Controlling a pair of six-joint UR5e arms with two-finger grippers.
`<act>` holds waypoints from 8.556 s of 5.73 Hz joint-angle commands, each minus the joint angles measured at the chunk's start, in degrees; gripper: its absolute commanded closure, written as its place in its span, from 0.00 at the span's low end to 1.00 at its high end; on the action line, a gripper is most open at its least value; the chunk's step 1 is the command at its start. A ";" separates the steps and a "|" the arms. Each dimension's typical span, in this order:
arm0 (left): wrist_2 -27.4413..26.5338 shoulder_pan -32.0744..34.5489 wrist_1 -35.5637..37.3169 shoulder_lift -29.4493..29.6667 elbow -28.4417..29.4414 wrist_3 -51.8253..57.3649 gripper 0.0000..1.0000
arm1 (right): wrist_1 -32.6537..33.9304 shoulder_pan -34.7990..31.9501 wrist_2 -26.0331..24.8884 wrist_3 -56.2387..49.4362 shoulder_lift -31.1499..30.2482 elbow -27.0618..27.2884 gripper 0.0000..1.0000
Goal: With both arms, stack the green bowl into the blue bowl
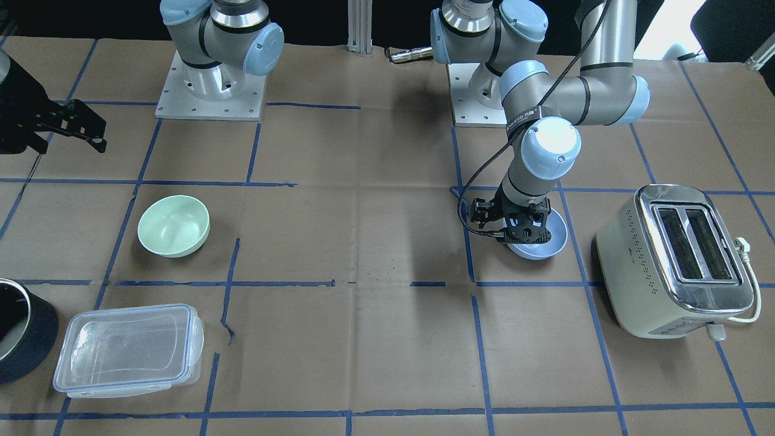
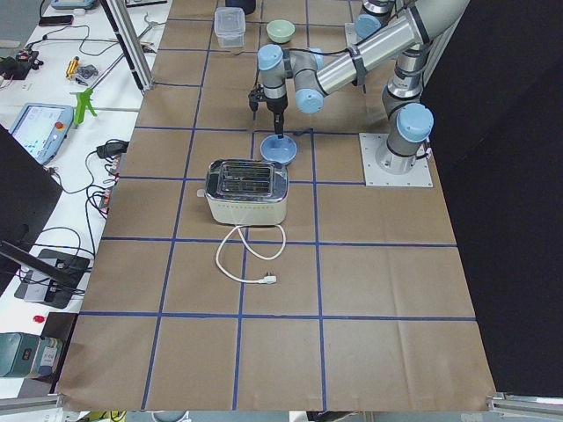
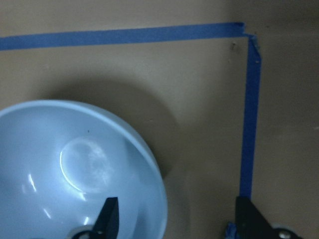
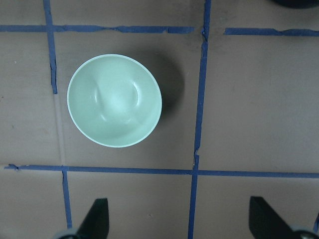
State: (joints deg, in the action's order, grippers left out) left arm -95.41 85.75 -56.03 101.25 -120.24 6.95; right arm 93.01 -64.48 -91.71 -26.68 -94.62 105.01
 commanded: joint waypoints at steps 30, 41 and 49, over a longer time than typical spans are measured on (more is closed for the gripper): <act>6.47 7.50 -37.31 -9.06 32.97 -3.61 0.01 | 13.48 -45.83 1.19 55.95 27.44 -17.65 0.92; 5.68 7.42 -37.31 -9.41 32.88 -3.61 0.01 | 3.30 -38.64 -0.75 44.50 20.04 -22.28 0.00; 5.68 7.42 -37.31 -9.41 32.97 -3.61 0.01 | -7.23 -27.19 1.18 28.61 3.65 -13.60 0.00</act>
State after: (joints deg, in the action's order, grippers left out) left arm -89.74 93.23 -93.39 91.85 -87.34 3.34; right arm 85.77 -91.59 -91.18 1.82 -90.92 91.44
